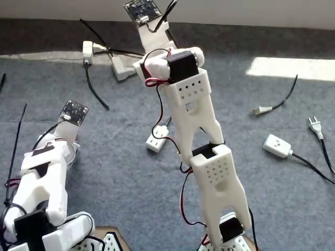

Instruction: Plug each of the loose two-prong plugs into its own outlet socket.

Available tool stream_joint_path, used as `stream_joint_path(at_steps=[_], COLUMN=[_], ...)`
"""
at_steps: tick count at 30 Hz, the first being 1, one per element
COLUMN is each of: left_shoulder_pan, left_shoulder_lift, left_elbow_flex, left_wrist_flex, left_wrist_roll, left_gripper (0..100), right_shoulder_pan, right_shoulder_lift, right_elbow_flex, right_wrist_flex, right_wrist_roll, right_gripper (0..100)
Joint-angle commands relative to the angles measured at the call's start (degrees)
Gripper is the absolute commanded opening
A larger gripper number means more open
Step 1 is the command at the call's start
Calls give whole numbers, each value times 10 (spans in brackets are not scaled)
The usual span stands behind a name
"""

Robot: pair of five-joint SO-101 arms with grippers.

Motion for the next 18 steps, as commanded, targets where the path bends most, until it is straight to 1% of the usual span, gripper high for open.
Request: stream_joint_path(at_steps=[1, 6, 8, 10, 14, 18], left_shoulder_pan=[-2, -1, 7, 20, 40, 45], left_shoulder_lift=[-1, -1, 0, 0, 4, 5], left_elbow_flex=[-30, -156, -195, -205, -205, -204], left_wrist_flex=[18, 215, 273, 294, 292, 292], left_wrist_roll=[-5, -4, -3, -2, 38, 42], left_gripper=[188, 188, 188, 188, 188, 188], right_shoulder_pan=[-14, -14, -14, -14, -14, -14], right_shoulder_lift=[-9, -7, -7, -7, -7, -7], right_elbow_flex=[-3, -3, -3, -3, -3, -3], right_wrist_flex=[22, 22, 22, 22, 22, 22], right_wrist_roll=[-4, -4, -4, -4, -4, -4], right_gripper=[207, 207, 207, 207, 207, 207])
